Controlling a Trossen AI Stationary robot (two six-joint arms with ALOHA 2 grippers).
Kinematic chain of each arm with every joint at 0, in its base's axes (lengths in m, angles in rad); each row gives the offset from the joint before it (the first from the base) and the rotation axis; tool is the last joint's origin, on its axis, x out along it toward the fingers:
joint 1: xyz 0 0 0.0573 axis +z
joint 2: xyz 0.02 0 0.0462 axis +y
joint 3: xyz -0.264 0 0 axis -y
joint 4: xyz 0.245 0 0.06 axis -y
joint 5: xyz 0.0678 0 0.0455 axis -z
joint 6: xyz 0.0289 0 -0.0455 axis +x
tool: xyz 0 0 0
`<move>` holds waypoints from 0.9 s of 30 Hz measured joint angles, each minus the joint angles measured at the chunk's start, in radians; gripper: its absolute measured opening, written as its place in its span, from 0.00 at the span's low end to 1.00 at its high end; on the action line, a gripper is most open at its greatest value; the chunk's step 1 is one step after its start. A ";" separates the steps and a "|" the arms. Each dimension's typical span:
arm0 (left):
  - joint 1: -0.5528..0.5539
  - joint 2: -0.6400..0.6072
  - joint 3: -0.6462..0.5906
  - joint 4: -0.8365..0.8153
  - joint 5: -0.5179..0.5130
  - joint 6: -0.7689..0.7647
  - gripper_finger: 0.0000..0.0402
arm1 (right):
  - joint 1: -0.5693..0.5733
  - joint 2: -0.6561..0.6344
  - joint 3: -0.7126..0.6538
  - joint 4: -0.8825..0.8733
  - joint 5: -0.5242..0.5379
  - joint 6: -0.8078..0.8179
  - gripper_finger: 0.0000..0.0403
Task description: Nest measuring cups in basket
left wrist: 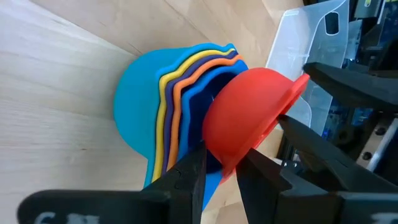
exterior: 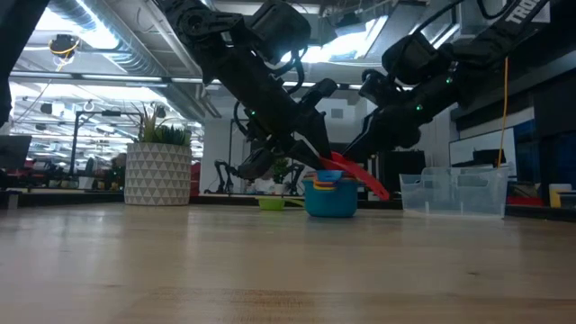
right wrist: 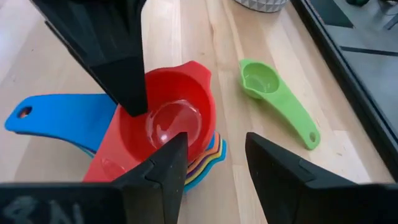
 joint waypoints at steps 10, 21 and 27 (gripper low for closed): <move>-0.001 -0.001 -0.001 0.000 0.003 0.011 0.20 | -0.002 0.000 0.000 -0.006 -0.148 0.048 0.42; 0.000 -0.001 -0.001 0.000 0.003 0.033 0.20 | -0.002 0.000 0.000 0.006 -0.045 0.047 0.42; 0.000 -0.001 -0.001 0.000 0.003 0.056 0.20 | -0.002 0.000 0.000 0.010 -0.050 0.062 0.42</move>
